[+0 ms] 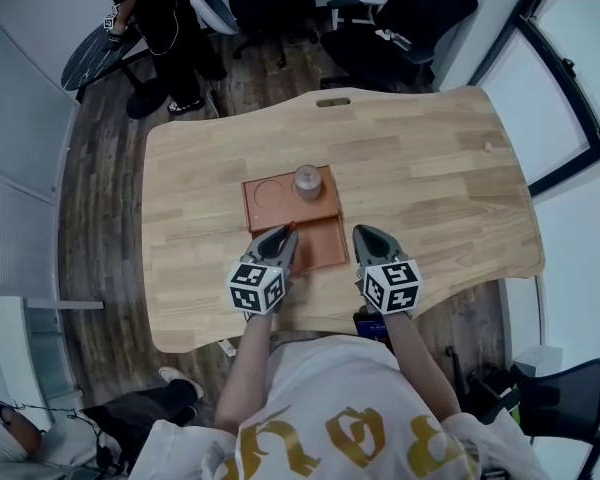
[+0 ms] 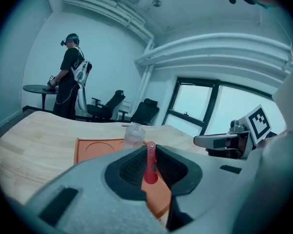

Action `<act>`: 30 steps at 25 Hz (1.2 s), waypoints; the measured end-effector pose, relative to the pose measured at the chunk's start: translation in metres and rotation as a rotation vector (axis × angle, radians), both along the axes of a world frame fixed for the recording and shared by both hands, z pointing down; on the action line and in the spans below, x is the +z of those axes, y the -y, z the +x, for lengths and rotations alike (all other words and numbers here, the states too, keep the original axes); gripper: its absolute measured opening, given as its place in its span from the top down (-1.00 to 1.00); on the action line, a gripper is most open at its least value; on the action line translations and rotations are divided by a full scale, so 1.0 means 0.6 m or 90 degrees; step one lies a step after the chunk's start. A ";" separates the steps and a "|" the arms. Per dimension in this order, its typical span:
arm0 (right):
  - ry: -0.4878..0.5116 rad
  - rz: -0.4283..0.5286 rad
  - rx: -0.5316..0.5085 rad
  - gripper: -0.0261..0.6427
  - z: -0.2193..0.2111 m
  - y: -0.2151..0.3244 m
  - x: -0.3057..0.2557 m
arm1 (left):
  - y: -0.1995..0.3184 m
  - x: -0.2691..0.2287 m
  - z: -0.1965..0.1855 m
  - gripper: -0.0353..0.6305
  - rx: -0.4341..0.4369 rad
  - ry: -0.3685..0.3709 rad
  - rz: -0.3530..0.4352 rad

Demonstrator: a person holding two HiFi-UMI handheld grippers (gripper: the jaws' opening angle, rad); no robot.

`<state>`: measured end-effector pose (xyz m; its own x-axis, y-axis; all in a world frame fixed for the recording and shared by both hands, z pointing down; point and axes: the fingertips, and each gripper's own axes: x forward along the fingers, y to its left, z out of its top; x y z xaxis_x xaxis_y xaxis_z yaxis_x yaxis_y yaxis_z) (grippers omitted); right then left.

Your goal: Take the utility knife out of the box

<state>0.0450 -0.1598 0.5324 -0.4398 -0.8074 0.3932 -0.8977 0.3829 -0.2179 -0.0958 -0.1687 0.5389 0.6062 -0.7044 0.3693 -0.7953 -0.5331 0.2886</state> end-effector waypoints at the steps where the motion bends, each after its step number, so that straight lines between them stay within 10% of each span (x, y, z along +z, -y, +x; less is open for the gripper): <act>1: -0.002 0.004 0.000 0.89 -0.001 -0.002 -0.004 | -0.002 -0.006 -0.002 0.72 -0.004 -0.003 0.007; 30: 0.001 0.037 0.013 0.89 0.006 -0.047 -0.039 | -0.067 -0.078 -0.015 0.72 -0.021 -0.006 0.083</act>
<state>0.0485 -0.1315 0.5090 -0.4242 -0.8372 0.3451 -0.9049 0.3769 -0.1978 -0.1045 -0.1282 0.4918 0.5852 -0.7655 0.2674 -0.8104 -0.5406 0.2260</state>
